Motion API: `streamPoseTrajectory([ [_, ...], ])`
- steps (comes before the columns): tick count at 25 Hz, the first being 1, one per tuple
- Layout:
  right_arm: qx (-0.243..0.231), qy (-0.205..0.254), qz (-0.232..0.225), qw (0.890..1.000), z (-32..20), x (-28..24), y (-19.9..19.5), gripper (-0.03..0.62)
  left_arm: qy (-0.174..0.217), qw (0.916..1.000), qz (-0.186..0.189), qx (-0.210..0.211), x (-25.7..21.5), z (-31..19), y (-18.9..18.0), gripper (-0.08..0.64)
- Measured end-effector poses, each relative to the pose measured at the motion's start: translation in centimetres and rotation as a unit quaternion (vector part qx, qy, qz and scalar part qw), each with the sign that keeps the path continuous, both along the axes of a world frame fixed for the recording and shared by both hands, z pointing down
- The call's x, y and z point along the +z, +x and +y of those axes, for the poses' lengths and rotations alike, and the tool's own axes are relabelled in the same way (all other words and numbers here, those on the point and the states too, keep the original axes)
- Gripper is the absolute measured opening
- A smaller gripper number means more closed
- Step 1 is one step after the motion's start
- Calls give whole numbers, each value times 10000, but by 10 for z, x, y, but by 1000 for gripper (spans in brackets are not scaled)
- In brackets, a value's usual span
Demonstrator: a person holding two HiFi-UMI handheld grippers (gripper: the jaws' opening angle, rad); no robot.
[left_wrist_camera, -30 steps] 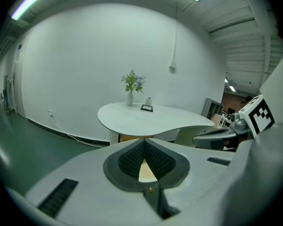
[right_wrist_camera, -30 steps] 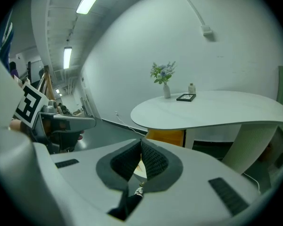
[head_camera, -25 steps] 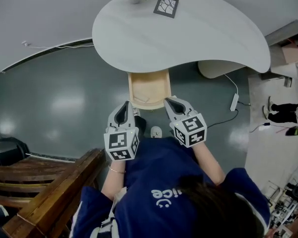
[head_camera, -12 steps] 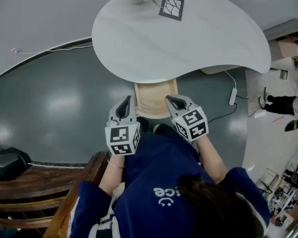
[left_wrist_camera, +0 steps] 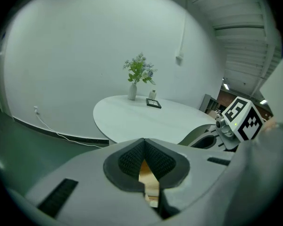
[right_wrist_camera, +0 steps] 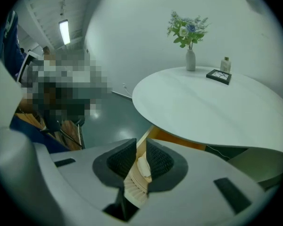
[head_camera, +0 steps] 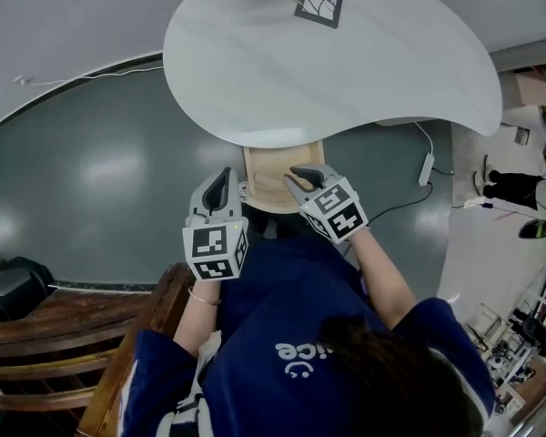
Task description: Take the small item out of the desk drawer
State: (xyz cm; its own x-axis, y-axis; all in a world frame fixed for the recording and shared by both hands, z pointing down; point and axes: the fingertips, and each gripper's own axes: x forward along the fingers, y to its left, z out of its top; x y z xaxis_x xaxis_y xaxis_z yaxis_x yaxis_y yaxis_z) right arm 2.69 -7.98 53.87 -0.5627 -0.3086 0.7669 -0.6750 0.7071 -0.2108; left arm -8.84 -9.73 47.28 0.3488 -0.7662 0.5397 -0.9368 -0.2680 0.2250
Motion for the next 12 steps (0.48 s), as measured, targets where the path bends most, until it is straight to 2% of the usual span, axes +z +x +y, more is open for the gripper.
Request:
streamPoseTrajectory([
  [3,-351,-99,154,9992,0,11,0,85,16,9999,5,-121,-4,-1,1,3],
  [6,-733,-299,251,9965,5,27,-6,134,-1,9996,-45,-273,-5,2,-5,3],
  [10,-1399,-602,417,9875,14,52,-14,182,-84,9984,-157,-537,-1,8,-13,3],
  [12,-1662,-699,507,9823,17,63,-18,186,-142,9976,-186,-653,2,13,-16,3],
])
